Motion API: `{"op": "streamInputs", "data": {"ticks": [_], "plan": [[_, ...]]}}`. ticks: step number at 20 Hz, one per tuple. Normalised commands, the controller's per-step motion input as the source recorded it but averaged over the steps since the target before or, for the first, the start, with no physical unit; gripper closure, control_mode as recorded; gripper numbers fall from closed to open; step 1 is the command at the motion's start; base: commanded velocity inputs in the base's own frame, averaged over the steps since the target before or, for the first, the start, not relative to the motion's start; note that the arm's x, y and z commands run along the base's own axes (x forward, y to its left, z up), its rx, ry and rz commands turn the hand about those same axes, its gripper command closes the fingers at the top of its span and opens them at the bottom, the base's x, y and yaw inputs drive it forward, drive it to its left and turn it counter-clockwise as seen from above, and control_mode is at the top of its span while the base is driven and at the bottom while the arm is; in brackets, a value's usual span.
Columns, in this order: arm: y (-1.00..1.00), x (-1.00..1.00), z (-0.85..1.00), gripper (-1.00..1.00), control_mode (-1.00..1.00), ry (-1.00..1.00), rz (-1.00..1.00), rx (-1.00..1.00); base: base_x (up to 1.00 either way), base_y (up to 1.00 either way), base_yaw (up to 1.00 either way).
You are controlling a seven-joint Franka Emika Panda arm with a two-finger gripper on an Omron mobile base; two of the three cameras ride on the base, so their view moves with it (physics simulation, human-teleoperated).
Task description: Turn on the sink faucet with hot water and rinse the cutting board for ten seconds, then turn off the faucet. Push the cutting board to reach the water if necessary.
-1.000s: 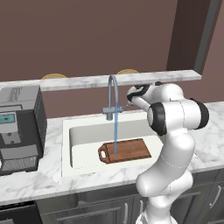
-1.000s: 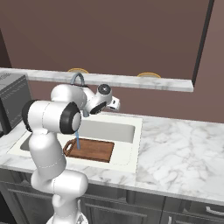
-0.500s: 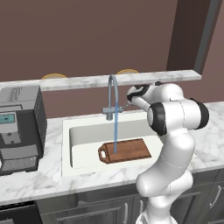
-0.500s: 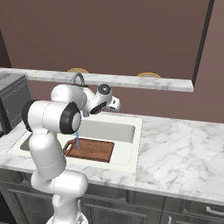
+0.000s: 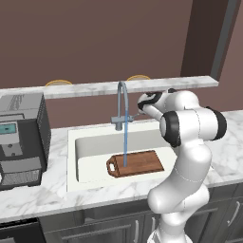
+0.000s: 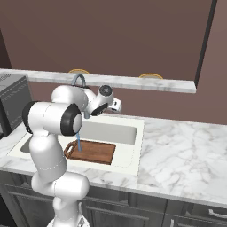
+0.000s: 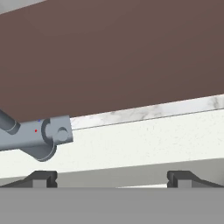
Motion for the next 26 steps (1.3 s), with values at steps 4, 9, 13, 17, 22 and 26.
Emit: {"op": "streamInputs", "data": {"ticks": [4, 9, 13, 17, 22, 26], "plan": [[0.0, 0.0, 0.0, -1.0, -1.0, 0.0, 0.0, 0.0, 0.0, 0.0, 0.0], [0.0, 0.0, 0.0, -1.0, -1.0, 0.0, 0.0, 0.0, 0.0, 0.0, 0.0], [0.0, 0.0, 0.0, -1.0, -1.0, 0.0, 0.0, 0.0, 0.0, 0.0, 0.0], [0.0, 0.0, 0.0, -1.0, -1.0, 0.0, 0.0, 0.0, 0.0, 0.0, 0.0], [0.0, 0.0, 0.0, -1.0, -1.0, 0.0, 0.0, 0.0, 0.0, 0.0, 0.0], [0.0, 0.0, 0.0, -1.0, -1.0, 0.0, 0.0, 0.0, 0.0, 0.0, 0.0]]}}
